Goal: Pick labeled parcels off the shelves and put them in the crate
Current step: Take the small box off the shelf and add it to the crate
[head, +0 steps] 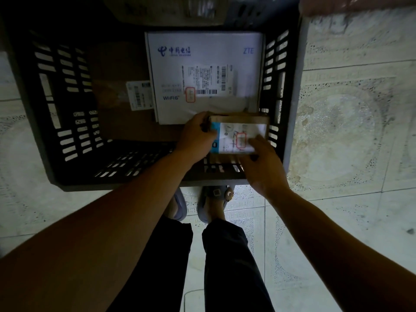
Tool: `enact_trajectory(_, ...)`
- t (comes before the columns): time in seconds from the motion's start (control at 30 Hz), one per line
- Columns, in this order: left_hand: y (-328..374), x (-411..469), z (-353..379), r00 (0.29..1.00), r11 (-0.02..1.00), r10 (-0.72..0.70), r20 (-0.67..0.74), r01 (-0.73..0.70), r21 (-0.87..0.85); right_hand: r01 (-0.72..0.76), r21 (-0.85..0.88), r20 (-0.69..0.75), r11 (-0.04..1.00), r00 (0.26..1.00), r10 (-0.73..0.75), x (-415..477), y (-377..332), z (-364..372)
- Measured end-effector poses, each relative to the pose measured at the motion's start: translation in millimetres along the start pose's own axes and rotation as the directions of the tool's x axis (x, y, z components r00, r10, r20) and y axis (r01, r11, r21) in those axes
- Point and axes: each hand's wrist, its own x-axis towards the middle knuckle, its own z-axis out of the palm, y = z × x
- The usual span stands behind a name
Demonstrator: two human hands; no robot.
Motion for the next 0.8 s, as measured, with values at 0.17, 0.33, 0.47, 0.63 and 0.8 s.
enact_trajectory(0.17, 7, -25, -19, 0.999, 0.999, 0.014, -0.034, -0.016, -0.047, -0.111, 0.038, 0.036, 0.993, 0.993, 0.11, -13, -23, -14)
enact_trajectory(0.33, 21, -63, -45, 0.998, 0.999, -0.031, -0.046, 0.029, -0.043, -0.11, 0.036, 0.08, 0.993, 0.991, 0.107, -38, -62, -38)
enact_trajectory(0.47, 40, -111, -65, 0.999, 0.997, -0.031, -0.023, 0.029, -0.067, -0.09, 0.028, 0.078, 0.996, 0.993, 0.087, -70, -97, -58)
enact_trajectory(0.63, 58, -160, -82, 0.999, 0.987, -0.034, -0.026, 0.029, -0.159, -0.062, 0.006, 0.129, 0.998, 0.99, 0.06, -108, -132, -69)
enact_trajectory(0.8, 70, -210, -97, 0.993, 0.952, 0.003, -0.122, -0.04, -0.303, -0.066, 0.039, 0.213, 0.997, 0.975, 0.056, -147, -160, -71)
